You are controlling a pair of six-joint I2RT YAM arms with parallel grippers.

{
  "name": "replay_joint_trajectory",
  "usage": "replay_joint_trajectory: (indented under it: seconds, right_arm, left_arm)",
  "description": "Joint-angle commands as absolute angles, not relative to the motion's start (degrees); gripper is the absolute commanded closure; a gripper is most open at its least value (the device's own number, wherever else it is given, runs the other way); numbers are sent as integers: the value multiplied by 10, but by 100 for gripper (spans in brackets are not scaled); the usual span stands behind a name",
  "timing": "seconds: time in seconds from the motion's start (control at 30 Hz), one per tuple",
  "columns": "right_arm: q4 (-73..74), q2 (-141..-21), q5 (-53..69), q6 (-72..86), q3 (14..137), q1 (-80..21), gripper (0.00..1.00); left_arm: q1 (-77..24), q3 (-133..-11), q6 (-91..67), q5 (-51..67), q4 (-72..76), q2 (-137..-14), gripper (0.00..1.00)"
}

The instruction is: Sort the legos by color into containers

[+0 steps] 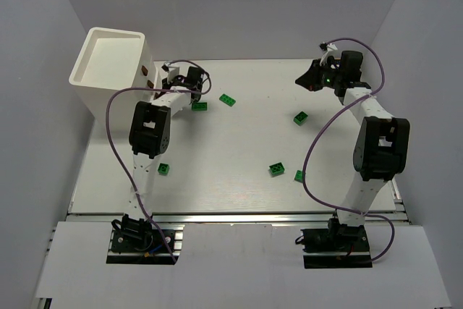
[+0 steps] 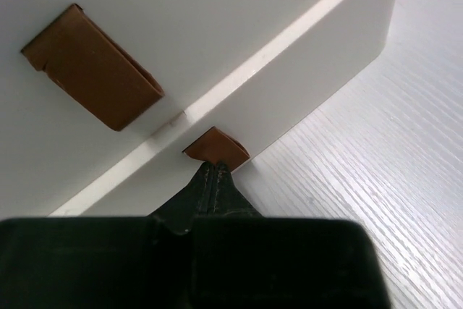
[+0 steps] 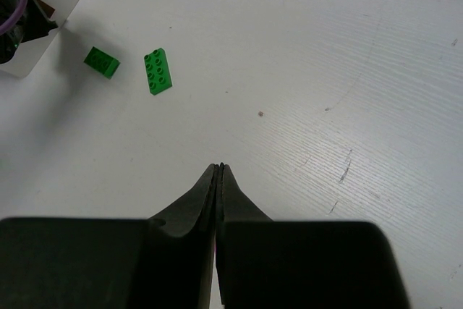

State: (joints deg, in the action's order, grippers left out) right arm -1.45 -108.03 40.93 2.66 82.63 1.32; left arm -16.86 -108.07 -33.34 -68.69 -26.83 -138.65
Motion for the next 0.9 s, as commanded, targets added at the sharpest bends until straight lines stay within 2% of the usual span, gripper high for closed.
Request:
replay_joint_trajectory:
  seconds: [0.0,0.33,0.57,0.6,0.67,0.7,0.8,0.87]
  right_arm:
    - [-40,-1049,423,31,821,14,100]
    - [-44,-1047,427,35,816,13,100]
    - [-30,-1047,457,4,820,11,100]
    - [-27,-1047,470,4,819,11,79]
    - [-16,-1047,497,-39,821,11,62]
    - [-13,-1047,504,-46,819,9,53]
    - [-9,-1047,510,-54,816,8,50]
    - [-7,-1047,510,-60,816,6,50]
  left_arm:
    - [-208,-1081,-317,-622,-231,-1344,100]
    - [-266,-1112,-308,-590,-227,-1349,100]
    - [-272,-1100,-320,-567,-238,-1329,100]
    - [-272,-1102,-317,-558,-243,-1326,93]
    - [-272,-1105,-312,-532,-250,-1315,61]
    - [-272,-1101,-305,-516,-244,-1308,39]
    - [-272,-1043,-259,-435,-198,-1258,17]
    - [-272,-977,-231,-396,-143,-1209,11]
